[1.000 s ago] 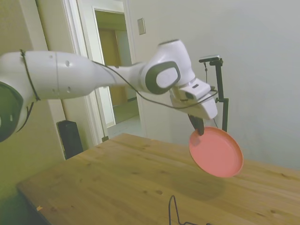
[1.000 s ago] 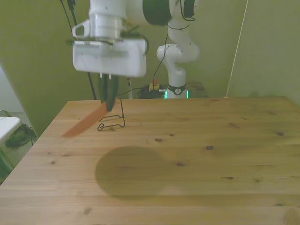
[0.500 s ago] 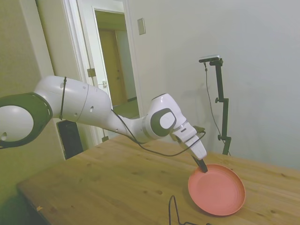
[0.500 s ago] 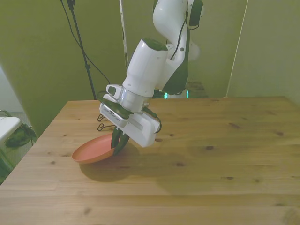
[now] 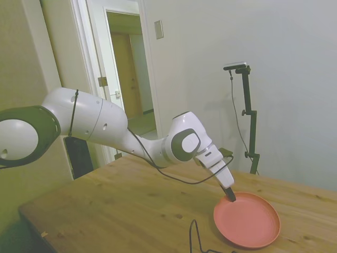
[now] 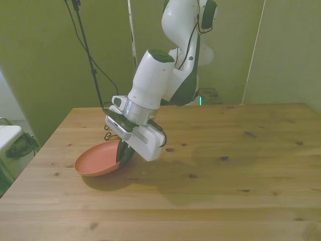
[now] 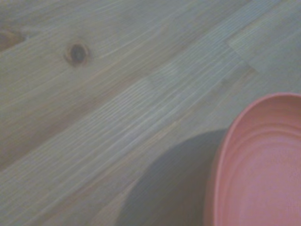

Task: Unload the plate

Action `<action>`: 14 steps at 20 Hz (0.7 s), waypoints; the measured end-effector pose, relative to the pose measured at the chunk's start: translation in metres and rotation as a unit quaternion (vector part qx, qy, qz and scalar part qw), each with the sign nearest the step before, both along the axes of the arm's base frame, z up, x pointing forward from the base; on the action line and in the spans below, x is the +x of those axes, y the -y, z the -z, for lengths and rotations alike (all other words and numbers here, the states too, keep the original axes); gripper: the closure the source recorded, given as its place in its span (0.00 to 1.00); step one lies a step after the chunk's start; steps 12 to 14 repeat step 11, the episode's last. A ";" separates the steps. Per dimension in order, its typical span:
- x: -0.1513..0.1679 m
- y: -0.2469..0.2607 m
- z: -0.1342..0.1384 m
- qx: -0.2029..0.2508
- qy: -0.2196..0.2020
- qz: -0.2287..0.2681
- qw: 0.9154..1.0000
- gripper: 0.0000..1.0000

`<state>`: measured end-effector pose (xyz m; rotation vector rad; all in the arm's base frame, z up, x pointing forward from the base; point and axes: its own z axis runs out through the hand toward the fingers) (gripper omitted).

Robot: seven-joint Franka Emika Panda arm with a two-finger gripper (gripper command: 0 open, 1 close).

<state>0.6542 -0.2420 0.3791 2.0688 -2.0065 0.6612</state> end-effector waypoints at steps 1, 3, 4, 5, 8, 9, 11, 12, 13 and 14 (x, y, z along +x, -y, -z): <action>0.000 0.001 0.001 0.001 0.000 0.001 1.000 0.00; 0.000 0.002 0.003 0.006 0.002 0.004 1.000 0.00; 0.000 0.002 0.003 0.008 0.005 0.006 1.000 0.00; 0.000 0.003 0.002 0.011 0.008 0.008 1.000 0.00; -0.001 0.006 -0.009 0.021 0.022 0.013 0.999 0.00; -0.001 0.005 -0.019 0.024 0.030 0.012 0.999 0.00; -0.005 0.003 -0.049 0.028 0.049 0.003 0.998 0.00; -0.005 0.003 -0.049 0.028 0.049 0.003 0.998 0.00; -0.005 0.003 -0.049 0.028 0.049 0.003 0.998 0.00; -0.005 0.003 -0.049 0.028 0.049 0.003 0.998 0.00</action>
